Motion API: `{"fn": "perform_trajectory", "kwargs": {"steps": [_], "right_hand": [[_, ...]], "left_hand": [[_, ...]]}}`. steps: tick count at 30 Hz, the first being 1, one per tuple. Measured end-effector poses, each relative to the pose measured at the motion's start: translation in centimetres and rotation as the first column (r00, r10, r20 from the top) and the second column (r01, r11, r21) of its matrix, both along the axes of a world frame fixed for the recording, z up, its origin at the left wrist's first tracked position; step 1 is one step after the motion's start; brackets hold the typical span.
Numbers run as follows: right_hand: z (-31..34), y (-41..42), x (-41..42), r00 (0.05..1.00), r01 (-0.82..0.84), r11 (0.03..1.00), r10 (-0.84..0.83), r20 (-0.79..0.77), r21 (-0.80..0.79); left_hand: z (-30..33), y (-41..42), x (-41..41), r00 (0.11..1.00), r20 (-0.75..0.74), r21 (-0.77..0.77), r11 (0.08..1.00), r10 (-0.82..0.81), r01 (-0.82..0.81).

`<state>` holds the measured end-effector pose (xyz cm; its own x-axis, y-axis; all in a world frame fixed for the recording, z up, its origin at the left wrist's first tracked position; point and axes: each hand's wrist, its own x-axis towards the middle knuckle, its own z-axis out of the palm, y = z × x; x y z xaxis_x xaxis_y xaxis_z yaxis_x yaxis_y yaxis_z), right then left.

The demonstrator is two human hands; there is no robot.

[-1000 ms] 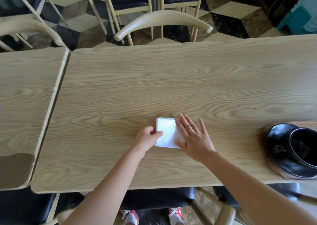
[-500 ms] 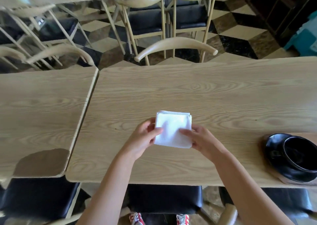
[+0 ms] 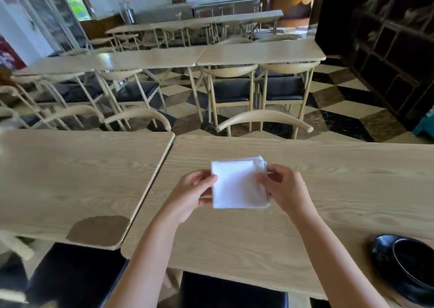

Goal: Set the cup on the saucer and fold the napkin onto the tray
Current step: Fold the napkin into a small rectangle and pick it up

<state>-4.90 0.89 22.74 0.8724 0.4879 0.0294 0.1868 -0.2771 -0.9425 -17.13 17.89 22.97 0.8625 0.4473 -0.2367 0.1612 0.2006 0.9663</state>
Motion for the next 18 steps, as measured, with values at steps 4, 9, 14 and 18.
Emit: {"fn": "perform_trajectory", "kwargs": {"steps": [4,9,14,18], "right_hand": [[1.0,-1.3,-1.1,0.993,-0.04,0.996,0.048,-0.112,0.074],[3.0,-2.9,-3.3,0.994,-0.012,0.993,0.026,-0.11,0.117],[5.1,-3.7,-7.1,0.993,0.001,0.99,0.016,-0.121,0.141],[6.3,-3.5,-11.9,0.986,-0.015,0.986,0.043,-0.164,0.168]], "left_hand": [[1.1,-1.1,-1.0,0.997,0.064,0.05,0.998,0.033,-0.036],[2.6,-2.3,-2.0,0.995,0.092,0.122,0.992,0.033,-0.044],[4.2,-2.0,-5.4,0.992,0.111,0.148,0.988,-0.052,0.036],[4.9,-1.3,-9.3,0.99,0.12,0.109,0.992,-0.069,0.056]]}}
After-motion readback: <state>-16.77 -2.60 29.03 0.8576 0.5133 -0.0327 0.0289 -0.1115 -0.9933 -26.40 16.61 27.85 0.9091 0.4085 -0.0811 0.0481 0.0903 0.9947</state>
